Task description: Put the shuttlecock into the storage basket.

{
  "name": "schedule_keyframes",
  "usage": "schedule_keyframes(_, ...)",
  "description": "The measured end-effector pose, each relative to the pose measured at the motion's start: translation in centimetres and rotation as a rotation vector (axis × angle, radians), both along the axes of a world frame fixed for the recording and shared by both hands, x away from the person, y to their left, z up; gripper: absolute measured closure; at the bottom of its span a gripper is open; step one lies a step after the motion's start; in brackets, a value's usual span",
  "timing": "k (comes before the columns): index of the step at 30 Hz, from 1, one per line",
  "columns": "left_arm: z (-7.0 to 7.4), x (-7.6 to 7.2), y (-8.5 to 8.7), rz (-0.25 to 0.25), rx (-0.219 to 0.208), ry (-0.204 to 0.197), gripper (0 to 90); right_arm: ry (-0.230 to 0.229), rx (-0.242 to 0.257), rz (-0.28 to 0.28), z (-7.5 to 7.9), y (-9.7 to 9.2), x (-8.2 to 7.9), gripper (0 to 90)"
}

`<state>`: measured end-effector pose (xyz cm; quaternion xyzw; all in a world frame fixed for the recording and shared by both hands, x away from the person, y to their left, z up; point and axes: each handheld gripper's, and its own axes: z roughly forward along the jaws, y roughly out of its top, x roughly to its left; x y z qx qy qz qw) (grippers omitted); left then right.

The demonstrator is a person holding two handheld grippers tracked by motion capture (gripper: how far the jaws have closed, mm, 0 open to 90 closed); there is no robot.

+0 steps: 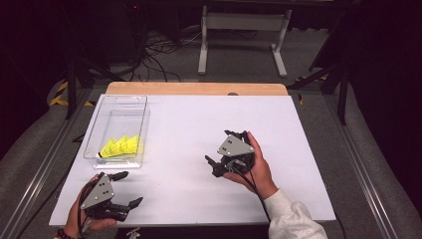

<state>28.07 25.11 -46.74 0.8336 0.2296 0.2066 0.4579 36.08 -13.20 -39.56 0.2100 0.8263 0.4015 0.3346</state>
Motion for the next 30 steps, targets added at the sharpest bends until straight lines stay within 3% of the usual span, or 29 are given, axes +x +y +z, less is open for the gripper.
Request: schedule_keyframes(30,0.0,0.0,-0.2,-0.002,0.008,-0.007,10.1,-0.007,-0.027,-0.003,-0.9,-2.5,-2.2,6.5)
